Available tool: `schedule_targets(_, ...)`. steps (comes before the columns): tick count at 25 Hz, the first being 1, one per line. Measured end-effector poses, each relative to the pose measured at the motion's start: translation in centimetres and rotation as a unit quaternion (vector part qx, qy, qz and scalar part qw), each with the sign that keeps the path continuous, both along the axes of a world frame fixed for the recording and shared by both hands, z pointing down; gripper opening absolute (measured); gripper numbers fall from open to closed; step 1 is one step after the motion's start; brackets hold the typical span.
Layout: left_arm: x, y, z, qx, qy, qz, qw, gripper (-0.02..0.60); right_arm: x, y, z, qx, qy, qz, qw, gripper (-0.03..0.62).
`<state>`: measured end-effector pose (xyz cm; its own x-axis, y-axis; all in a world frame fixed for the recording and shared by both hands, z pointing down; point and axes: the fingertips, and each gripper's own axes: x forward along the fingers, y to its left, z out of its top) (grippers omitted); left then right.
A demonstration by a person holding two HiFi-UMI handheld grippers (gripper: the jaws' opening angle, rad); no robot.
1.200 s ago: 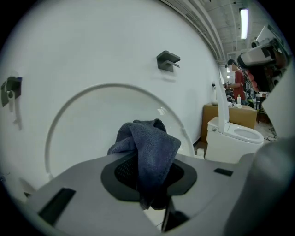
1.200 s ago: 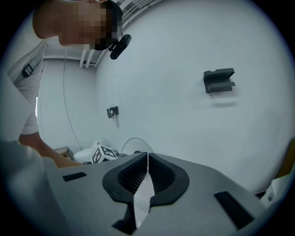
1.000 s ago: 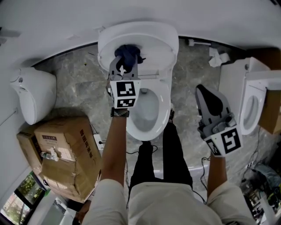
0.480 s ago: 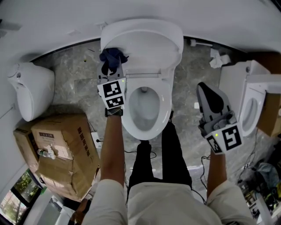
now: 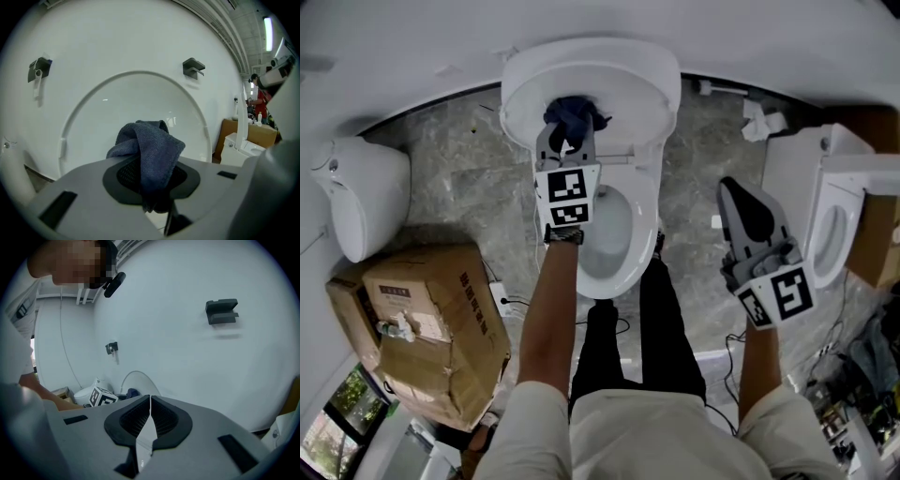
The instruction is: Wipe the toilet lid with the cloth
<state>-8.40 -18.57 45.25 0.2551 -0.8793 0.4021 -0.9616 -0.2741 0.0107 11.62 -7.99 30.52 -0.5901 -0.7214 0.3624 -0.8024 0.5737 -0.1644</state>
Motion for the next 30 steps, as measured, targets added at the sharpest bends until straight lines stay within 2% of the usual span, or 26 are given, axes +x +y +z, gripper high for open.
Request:
schedule_targets(8,7.7,0.0,-0.7,0.012,0.01,0.062,0.9979,0.086,3.3,0.4,0.8,-0.009,0.008,0.018,1.0,0.031)
schedule_targets(13,13.7,0.6,-1.3,0.029,-0.016,0.144,0.989,0.086,4.8,0.5,1.2,-0.008,0.014,0.03,0.999,0.03)
schedule_targets(17,14.8,1.5,0.9,0.01,-0.024,0.17,0.985,0.086,5.1,0.7,1.6,-0.011,0.017,0.035,0.999,0.029)
schedule_targets(19,14.1,2.3,3.2,-0.016,-0.035,0.177,0.9834,0.086,5.1,0.7,1.8,-0.014,0.016,0.037,0.999,0.03)
schedule_targets(21,12.0,2.8,5.4,-0.042,-0.035,0.163,0.9851,0.086,4.6,0.8,2.0,-0.014,0.017,0.036,0.999,0.029)
schedule_targets(25,4.3,2.4,6.2,-0.063,-0.009,0.075,0.9951,0.086,3.1,1.0,2.7,-0.016,0.02,0.024,0.999,0.03)
schedule_targets(30,-4.5,2.2,5.7,-0.056,-0.015,-0.004,0.9983,0.086,1.0,1.3,3.6,-0.02,0.016,0.009,1.0,0.03)
